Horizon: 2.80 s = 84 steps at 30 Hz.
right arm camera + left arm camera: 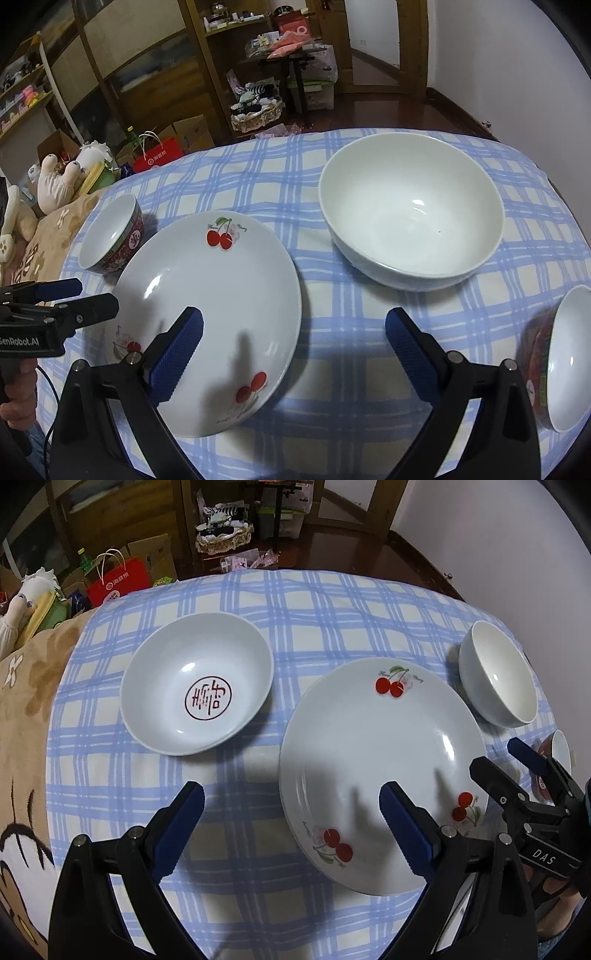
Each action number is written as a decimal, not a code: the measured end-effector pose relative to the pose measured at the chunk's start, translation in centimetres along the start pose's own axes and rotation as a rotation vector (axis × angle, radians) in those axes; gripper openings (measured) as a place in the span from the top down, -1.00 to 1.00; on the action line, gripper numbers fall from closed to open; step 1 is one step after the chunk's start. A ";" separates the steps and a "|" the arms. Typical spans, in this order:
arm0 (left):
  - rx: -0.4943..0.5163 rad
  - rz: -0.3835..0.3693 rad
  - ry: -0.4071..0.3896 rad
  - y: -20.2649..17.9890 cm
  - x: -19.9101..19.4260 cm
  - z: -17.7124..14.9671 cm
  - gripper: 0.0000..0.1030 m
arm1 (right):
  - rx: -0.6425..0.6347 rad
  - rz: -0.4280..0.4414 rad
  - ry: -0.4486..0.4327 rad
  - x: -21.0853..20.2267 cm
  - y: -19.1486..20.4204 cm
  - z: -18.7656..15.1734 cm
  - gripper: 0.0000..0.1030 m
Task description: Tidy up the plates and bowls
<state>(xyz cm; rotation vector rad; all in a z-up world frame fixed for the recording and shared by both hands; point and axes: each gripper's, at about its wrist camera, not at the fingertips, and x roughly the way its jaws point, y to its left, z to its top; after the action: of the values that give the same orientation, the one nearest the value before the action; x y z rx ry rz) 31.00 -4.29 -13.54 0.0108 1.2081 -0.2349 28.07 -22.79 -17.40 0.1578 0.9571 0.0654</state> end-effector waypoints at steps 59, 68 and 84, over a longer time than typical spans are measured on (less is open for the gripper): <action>-0.191 -0.191 0.048 0.9 2.5 -0.7 0.55 | -0.033 0.044 0.118 0.0 0.3 0.6 0.65; -0.159 -0.212 0.018 0.2 0.0 -1.5 0.55 | -0.020 0.044 0.110 -2.2 -0.2 -0.6 0.73; -0.081 -0.234 -0.027 -2.7 -4.9 -4.8 0.58 | 0.047 0.049 0.040 -8.2 -1.8 -3.7 0.76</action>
<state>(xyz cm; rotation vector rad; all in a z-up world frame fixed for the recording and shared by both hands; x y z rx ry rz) 24.42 -5.39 -10.39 -0.2047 1.1907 -0.3887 20.34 -25.21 -13.19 0.2237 0.9955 0.0918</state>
